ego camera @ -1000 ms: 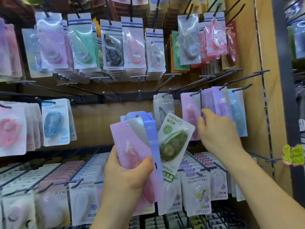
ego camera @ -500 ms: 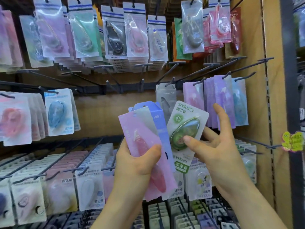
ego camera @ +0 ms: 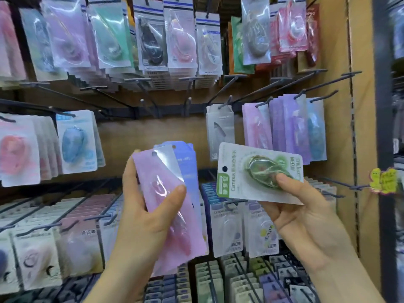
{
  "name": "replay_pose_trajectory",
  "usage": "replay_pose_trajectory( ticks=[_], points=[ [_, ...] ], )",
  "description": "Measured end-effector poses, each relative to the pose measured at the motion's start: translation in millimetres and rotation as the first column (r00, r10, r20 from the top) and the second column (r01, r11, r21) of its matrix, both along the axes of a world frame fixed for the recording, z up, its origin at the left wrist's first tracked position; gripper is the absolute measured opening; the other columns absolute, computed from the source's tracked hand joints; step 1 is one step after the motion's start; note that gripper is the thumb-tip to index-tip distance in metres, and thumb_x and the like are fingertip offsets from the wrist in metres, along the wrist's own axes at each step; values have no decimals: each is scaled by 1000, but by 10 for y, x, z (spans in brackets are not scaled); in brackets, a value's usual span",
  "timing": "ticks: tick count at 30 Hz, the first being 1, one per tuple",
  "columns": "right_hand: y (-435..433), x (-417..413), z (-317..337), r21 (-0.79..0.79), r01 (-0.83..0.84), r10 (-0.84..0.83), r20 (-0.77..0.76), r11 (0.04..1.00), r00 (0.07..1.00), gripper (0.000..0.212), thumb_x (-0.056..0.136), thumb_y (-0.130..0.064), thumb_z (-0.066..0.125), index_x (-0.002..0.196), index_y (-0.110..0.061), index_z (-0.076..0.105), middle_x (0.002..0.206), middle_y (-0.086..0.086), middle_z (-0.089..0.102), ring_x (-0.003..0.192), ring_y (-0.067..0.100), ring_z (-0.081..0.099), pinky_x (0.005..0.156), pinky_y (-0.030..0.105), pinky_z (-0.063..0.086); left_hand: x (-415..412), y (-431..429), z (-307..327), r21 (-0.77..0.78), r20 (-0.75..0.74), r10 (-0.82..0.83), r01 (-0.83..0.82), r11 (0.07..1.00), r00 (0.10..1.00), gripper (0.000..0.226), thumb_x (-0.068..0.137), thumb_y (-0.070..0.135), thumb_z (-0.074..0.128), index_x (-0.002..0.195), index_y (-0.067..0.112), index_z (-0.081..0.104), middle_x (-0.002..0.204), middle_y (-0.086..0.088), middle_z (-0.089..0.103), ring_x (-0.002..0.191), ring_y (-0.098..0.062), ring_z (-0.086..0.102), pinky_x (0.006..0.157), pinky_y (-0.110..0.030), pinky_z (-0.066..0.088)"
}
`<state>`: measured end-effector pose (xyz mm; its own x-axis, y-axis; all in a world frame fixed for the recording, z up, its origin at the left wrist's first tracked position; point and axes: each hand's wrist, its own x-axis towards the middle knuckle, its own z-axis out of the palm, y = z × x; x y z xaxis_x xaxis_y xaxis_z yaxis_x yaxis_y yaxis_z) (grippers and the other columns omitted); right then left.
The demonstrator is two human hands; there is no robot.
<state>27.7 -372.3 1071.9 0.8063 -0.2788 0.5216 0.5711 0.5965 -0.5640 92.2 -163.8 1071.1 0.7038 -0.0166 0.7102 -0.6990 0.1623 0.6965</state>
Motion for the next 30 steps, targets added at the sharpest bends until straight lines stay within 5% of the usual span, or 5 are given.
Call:
replay_pose_trajectory(
  ticks=[5,10,15,20,30],
  points=[
    [389,3,-45,83,-4,-1,67,997,998,64,72,-9,61,133,-25,52,111,7,74,89,18,74,61,26,59,-205,-138,12,201,112,20,-42,979,994,83,68,47,66,134,65,19,119,66,26,111,38,30,80,10,28],
    [564,135,-108,46,165,-168,81,985,982,63,64,-11,71,122,-31,55,100,0,75,88,15,72,66,26,59,-242,-17,-7,284,56,-163,140,948,985,32,82,38,68,113,46,65,115,22,68,102,6,62,87,-13,46],
    [668,247,-201,-249,285,-295,-1,926,956,69,36,-27,100,90,-30,56,87,6,77,73,19,74,56,24,58,-198,210,-57,183,4,-147,144,973,989,22,83,32,63,104,36,67,108,5,74,100,-5,67,83,-13,47],
    [744,303,-140,-566,138,-171,-4,813,985,57,38,-28,85,77,-13,46,62,13,71,43,13,58,39,14,43,-201,476,-96,78,-47,55,-51,996,997,22,81,36,66,103,35,65,106,-2,74,102,-27,69,99,-51,49],
    [1169,647,-121,-681,-300,318,-103,668,943,84,18,-55,95,95,-28,74,95,12,77,86,27,75,66,26,59,-395,877,-108,121,-14,344,-340,932,939,42,87,18,69,115,49,62,122,23,64,112,-3,63,96,-28,50]
  ],
)
